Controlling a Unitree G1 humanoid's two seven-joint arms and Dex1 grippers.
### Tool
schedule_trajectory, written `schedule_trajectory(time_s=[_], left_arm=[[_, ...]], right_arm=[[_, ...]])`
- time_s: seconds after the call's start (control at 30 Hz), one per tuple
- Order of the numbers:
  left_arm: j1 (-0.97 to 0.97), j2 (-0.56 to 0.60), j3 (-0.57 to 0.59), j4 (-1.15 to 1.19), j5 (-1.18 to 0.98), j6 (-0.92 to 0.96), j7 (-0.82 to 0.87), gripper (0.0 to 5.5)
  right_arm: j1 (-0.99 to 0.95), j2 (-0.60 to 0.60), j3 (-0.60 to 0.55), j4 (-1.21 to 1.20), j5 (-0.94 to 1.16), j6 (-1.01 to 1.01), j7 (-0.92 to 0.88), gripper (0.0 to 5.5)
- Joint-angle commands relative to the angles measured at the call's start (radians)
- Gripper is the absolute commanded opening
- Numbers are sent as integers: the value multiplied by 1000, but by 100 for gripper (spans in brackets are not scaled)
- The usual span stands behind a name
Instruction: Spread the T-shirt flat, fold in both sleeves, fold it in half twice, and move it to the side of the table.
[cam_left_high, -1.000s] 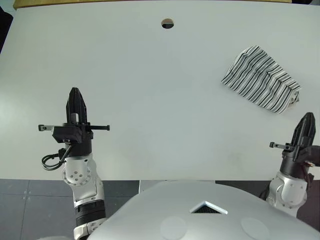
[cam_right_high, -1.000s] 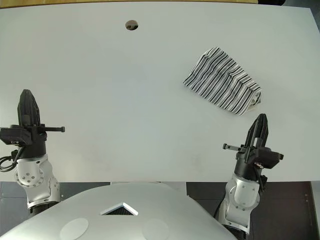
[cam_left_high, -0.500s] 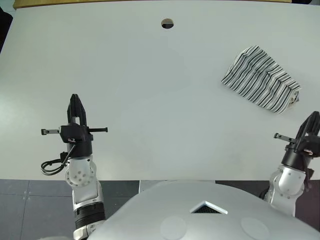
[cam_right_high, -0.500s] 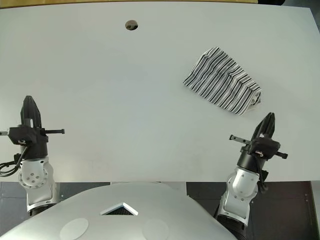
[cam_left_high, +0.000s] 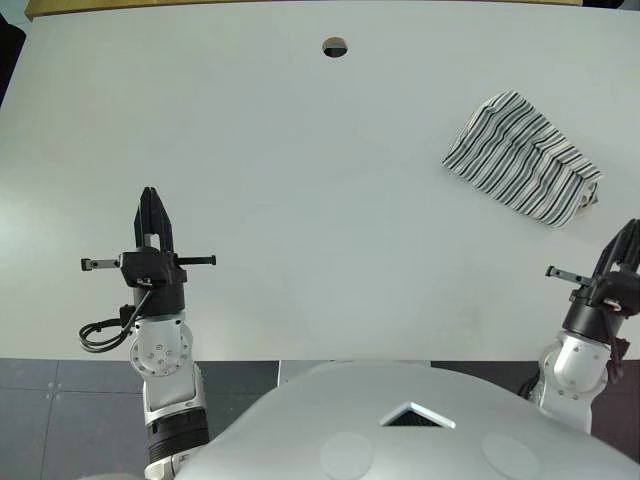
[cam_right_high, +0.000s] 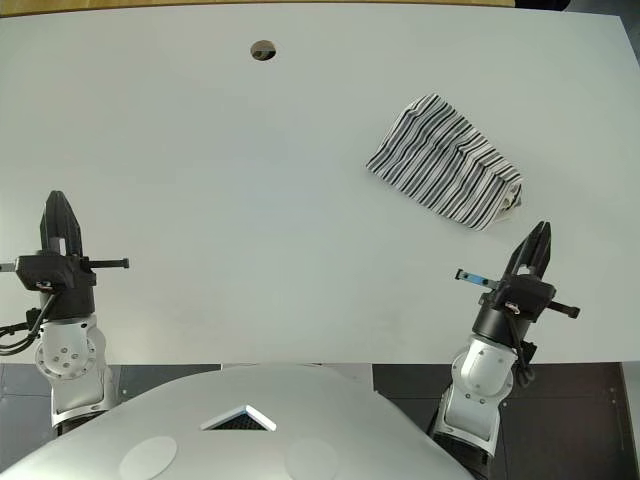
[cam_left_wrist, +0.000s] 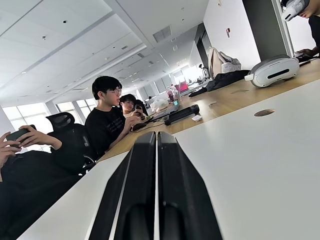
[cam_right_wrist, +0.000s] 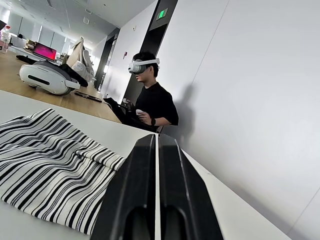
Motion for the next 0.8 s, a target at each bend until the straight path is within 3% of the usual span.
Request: schedule_trajectory(time_s=[0.03,0.8], left_arm=[[-11,16,5,18,0,11,11,11],[-81,26,-35,120,41,-10,32,11]], right_arm=[[-10,7,12,-4,-18,6,-15,10],[-22,-2,7,73,-26,-11,-66,10]])
